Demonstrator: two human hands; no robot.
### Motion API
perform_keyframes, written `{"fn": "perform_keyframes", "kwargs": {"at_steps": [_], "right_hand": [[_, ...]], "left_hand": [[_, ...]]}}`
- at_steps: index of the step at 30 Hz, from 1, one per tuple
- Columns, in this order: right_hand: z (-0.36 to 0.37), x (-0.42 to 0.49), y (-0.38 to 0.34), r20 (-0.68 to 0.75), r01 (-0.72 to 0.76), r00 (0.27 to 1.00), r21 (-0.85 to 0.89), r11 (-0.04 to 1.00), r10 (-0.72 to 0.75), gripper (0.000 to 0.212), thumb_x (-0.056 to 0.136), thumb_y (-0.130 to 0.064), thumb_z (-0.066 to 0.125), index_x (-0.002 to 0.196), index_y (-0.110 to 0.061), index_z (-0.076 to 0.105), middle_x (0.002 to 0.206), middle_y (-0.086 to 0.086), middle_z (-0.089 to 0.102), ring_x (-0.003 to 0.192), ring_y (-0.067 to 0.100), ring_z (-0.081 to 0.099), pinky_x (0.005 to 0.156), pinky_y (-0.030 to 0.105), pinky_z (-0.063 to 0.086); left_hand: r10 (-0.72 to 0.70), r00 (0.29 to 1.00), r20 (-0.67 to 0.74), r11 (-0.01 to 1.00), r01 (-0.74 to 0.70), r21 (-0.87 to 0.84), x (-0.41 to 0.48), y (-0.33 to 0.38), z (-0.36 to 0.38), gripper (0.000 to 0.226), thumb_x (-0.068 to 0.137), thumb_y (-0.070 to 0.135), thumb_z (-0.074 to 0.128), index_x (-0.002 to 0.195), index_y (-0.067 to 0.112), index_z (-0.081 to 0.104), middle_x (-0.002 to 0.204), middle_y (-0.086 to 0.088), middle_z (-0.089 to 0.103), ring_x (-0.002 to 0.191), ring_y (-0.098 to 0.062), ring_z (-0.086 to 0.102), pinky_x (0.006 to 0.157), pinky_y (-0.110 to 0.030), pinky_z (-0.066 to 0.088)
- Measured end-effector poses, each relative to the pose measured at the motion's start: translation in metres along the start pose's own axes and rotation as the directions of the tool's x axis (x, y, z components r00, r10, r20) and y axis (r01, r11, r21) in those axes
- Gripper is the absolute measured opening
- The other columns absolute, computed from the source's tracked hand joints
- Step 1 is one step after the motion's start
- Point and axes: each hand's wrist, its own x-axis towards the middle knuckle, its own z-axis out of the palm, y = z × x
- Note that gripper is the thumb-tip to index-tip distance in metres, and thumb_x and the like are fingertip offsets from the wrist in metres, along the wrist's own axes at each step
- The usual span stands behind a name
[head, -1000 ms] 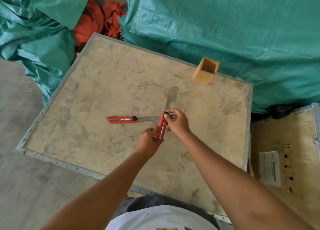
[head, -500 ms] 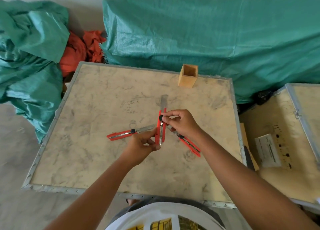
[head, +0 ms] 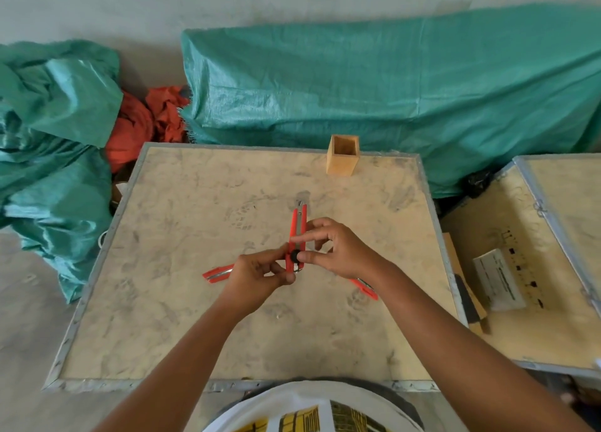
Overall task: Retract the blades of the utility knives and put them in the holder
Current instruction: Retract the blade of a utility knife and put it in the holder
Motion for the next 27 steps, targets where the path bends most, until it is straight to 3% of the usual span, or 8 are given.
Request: {"fn": "perform_keyframes", "kwargs": {"at_steps": [2, 5, 8, 13, 18, 22, 24, 27], "right_hand": [[0.000, -0.002, -0.004, 0.012, 0.011, 1.000, -0.014, 1.000, -0.011, 0.029, 0.086, -0.024, 0.079, 0.115, -0.032, 0.077, 0.127, -0.005, 0.054, 0.095, 0.001, 0.054, 0.071, 0.004, 0.043], [0.002, -0.002, -0.008, -0.034, -0.001, 0.999, -0.037, 0.999, -0.001, 0.020, 0.082, -0.029, 0.083, 0.102, -0.029, 0.080, 0.126, -0.007, 0.055, 0.097, 0.006, 0.056, 0.071, 0.002, 0.041], [0.002, -0.002, -0.011, -0.076, 0.005, 0.997, -0.041, 0.999, -0.008, 0.021, 0.077, -0.033, 0.087, 0.094, -0.026, 0.077, 0.121, -0.009, 0.057, 0.091, 0.010, 0.056, 0.068, 0.003, 0.042], [0.001, -0.001, -0.014, -0.038, 0.039, 0.998, -0.043, 0.998, -0.041, 0.029, 0.081, -0.030, 0.084, 0.109, -0.033, 0.078, 0.127, -0.008, 0.055, 0.103, 0.009, 0.057, 0.073, 0.009, 0.041], [0.000, -0.001, -0.016, -0.114, 0.051, 0.992, -0.030, 0.998, -0.054, 0.022, 0.076, -0.034, 0.088, 0.095, -0.030, 0.078, 0.119, -0.011, 0.056, 0.086, 0.002, 0.052, 0.067, 0.008, 0.043], [-0.004, -0.003, -0.019, -0.084, 0.050, 0.995, -0.036, 0.998, -0.053, 0.031, 0.080, -0.034, 0.084, 0.110, -0.034, 0.077, 0.125, -0.012, 0.054, 0.096, 0.004, 0.054, 0.068, 0.012, 0.047], [-0.003, -0.004, -0.018, -0.088, 0.042, 0.995, -0.043, 0.998, -0.046, 0.026, 0.080, -0.032, 0.085, 0.105, -0.033, 0.079, 0.125, -0.011, 0.055, 0.104, 0.007, 0.056, 0.071, 0.012, 0.044], [-0.009, -0.002, -0.014, -0.175, 0.046, 0.983, -0.017, 0.999, -0.048, 0.022, 0.074, -0.034, 0.088, 0.093, -0.029, 0.079, 0.120, -0.011, 0.058, 0.097, 0.007, 0.056, 0.069, 0.011, 0.043]], "left_hand": [[0.003, 1.000, 0.001, 1.000, -0.003, -0.019, 0.000, -0.001, -0.002, 0.055, 0.075, -0.008, 0.078, 0.122, 0.019, 0.068, 0.087, -0.007, 0.079, 0.075, -0.015, 0.071, 0.082, -0.027, 0.059], [0.003, 1.000, -0.002, 0.999, -0.003, -0.032, -0.001, 0.000, -0.003, 0.056, 0.074, -0.010, 0.077, 0.125, 0.013, 0.066, 0.088, -0.014, 0.078, 0.075, -0.014, 0.071, 0.084, -0.031, 0.059], [0.009, 1.000, -0.010, 0.999, -0.010, -0.042, -0.002, 0.001, -0.002, 0.057, 0.074, -0.012, 0.077, 0.125, 0.010, 0.065, 0.087, -0.008, 0.078, 0.073, -0.014, 0.069, 0.081, -0.028, 0.059], [0.022, 0.999, -0.036, 0.998, -0.024, -0.065, -0.002, 0.006, -0.002, 0.057, 0.074, -0.012, 0.077, 0.124, 0.012, 0.066, 0.082, -0.003, 0.078, 0.074, -0.018, 0.070, 0.079, -0.025, 0.060], [0.032, 0.999, -0.035, 0.996, -0.035, -0.084, 0.002, 0.010, -0.002, 0.058, 0.073, -0.011, 0.077, 0.125, 0.010, 0.065, 0.082, 0.000, 0.078, 0.078, -0.024, 0.070, 0.080, -0.028, 0.060], [0.036, 0.999, -0.034, 0.994, -0.039, -0.098, 0.001, 0.011, -0.001, 0.057, 0.073, -0.011, 0.077, 0.125, 0.010, 0.065, 0.085, -0.005, 0.078, 0.076, -0.024, 0.070, 0.083, -0.032, 0.060], [0.045, 0.998, -0.040, 0.997, -0.047, -0.068, 0.002, 0.009, 0.001, 0.058, 0.073, -0.011, 0.078, 0.125, 0.009, 0.065, 0.084, -0.006, 0.078, 0.075, -0.023, 0.071, 0.083, -0.031, 0.060], [0.056, 0.998, -0.020, 0.997, -0.057, -0.056, 0.011, 0.015, 0.005, 0.059, 0.071, -0.014, 0.077, 0.125, 0.006, 0.065, 0.085, -0.005, 0.078, 0.071, -0.018, 0.070, 0.081, -0.030, 0.061]]}}
